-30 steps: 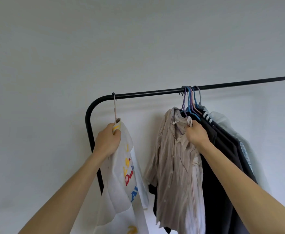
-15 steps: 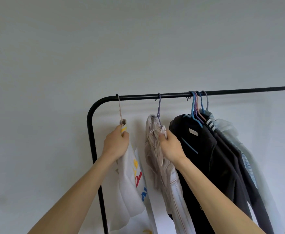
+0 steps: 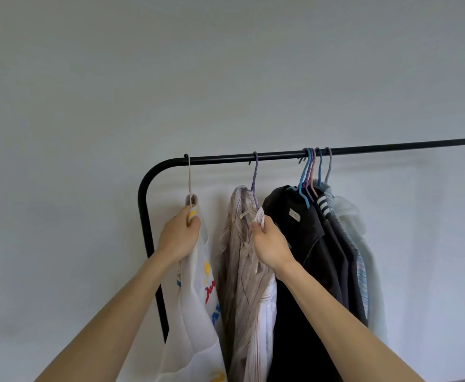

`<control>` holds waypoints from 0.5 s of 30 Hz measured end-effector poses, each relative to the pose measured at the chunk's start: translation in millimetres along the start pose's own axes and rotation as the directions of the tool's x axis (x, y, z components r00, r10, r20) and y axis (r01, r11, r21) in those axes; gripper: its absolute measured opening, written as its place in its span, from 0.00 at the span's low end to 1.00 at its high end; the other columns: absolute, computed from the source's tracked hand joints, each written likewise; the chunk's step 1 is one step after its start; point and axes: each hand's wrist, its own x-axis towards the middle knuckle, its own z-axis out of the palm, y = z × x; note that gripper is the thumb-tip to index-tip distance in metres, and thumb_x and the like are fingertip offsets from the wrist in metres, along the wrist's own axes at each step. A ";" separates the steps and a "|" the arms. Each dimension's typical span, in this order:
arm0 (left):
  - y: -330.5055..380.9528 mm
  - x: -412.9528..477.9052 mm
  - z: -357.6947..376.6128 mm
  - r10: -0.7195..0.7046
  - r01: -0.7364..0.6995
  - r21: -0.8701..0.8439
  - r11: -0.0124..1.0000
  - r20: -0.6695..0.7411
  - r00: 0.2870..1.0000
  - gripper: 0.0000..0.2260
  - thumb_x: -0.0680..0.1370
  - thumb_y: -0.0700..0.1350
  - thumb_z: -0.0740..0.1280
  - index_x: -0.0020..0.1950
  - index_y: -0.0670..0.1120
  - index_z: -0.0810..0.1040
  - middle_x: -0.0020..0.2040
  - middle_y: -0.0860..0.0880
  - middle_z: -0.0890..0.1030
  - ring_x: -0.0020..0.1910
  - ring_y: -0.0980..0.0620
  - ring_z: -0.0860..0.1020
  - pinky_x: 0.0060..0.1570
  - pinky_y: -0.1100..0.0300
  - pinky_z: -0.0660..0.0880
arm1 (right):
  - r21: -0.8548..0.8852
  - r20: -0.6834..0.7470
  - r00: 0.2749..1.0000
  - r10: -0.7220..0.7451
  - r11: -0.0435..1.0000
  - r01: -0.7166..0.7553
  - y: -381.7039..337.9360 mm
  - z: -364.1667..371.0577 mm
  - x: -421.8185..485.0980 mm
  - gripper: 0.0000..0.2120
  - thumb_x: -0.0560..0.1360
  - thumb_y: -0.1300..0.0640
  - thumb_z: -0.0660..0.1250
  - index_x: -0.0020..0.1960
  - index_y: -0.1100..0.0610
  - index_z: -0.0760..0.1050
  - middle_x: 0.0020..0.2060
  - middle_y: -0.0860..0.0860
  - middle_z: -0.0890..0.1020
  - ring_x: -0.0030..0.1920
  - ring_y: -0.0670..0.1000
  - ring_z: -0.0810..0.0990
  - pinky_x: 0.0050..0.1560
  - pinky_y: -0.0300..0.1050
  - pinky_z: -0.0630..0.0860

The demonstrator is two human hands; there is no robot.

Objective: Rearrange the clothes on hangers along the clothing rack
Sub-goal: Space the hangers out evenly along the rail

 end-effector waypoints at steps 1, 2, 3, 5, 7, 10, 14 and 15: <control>-0.3 -0.2 -1.7 -0.003 0.003 0.008 1.000 -0.002 1.000 0.14 0.82 0.46 0.55 0.65 0.47 0.71 0.44 0.42 0.80 0.41 0.45 0.77 0.39 0.55 0.71 | -0.006 -0.003 1.000 0.002 1.000 -0.002 -1.2 2.0 -0.3 0.12 0.83 0.53 0.53 0.51 0.61 0.69 0.42 0.52 0.76 0.45 0.53 0.75 0.48 0.48 0.70; -0.5 -0.5 -2.7 -0.005 0.005 0.013 1.000 -0.003 1.000 0.13 0.82 0.45 0.55 0.63 0.47 0.72 0.43 0.42 0.79 0.40 0.46 0.77 0.38 0.56 0.70 | -0.011 -0.004 1.000 0.005 1.000 -0.005 -1.7 3.8 -0.1 0.12 0.83 0.53 0.53 0.51 0.62 0.69 0.43 0.53 0.76 0.46 0.54 0.75 0.49 0.49 0.70; -0.7 -0.7 -3.0 -0.005 0.005 0.016 1.000 -0.006 1.000 0.12 0.82 0.45 0.55 0.62 0.47 0.72 0.42 0.43 0.79 0.39 0.47 0.77 0.36 0.57 0.69 | -0.014 -0.005 1.000 0.007 1.000 -0.007 -1.9 5.0 -0.2 0.12 0.83 0.53 0.53 0.52 0.62 0.69 0.44 0.54 0.77 0.47 0.55 0.76 0.49 0.49 0.71; -0.5 -0.7 -3.6 0.000 0.000 0.017 1.000 -0.016 1.000 0.11 0.81 0.45 0.55 0.60 0.46 0.73 0.39 0.46 0.77 0.37 0.50 0.75 0.33 0.58 0.67 | -0.022 -0.010 1.000 0.006 1.000 -0.006 -2.5 6.7 0.0 0.12 0.83 0.53 0.53 0.53 0.61 0.70 0.46 0.56 0.78 0.49 0.56 0.77 0.49 0.49 0.70; -0.4 -0.4 -4.1 -0.003 0.003 0.013 1.000 -0.019 1.000 0.10 0.81 0.45 0.56 0.59 0.47 0.73 0.38 0.47 0.77 0.36 0.51 0.75 0.33 0.59 0.67 | -0.023 -0.014 1.000 0.004 1.000 -0.005 -2.4 7.2 0.3 0.12 0.83 0.53 0.53 0.53 0.61 0.70 0.46 0.56 0.79 0.48 0.55 0.77 0.47 0.47 0.69; -1.2 -0.8 -5.4 -0.001 0.001 -0.003 1.000 -0.013 1.000 0.10 0.81 0.45 0.56 0.60 0.48 0.73 0.39 0.48 0.77 0.38 0.52 0.76 0.35 0.60 0.68 | -0.013 -0.015 1.000 0.002 1.000 -0.002 0.3 7.3 2.1 0.10 0.83 0.53 0.54 0.47 0.57 0.68 0.42 0.52 0.76 0.47 0.54 0.76 0.46 0.47 0.69; 1.4 -2.8 -4.5 0.008 -0.008 -0.023 1.000 -0.012 1.000 0.11 0.81 0.46 0.56 0.62 0.49 0.72 0.41 0.48 0.78 0.39 0.53 0.76 0.34 0.61 0.68 | -0.007 -0.011 1.000 0.005 1.000 -0.005 2.5 4.6 3.2 0.09 0.83 0.52 0.54 0.48 0.55 0.68 0.44 0.51 0.76 0.49 0.54 0.76 0.51 0.48 0.71; 2.9 -3.1 -3.2 0.010 -0.011 -0.019 1.000 -0.013 1.000 0.11 0.82 0.46 0.56 0.61 0.48 0.72 0.41 0.49 0.78 0.39 0.53 0.76 0.34 0.61 0.67 | -0.008 -0.008 1.000 0.006 1.000 -0.006 2.2 3.2 2.5 0.09 0.83 0.52 0.54 0.50 0.56 0.69 0.45 0.51 0.76 0.50 0.54 0.76 0.51 0.47 0.71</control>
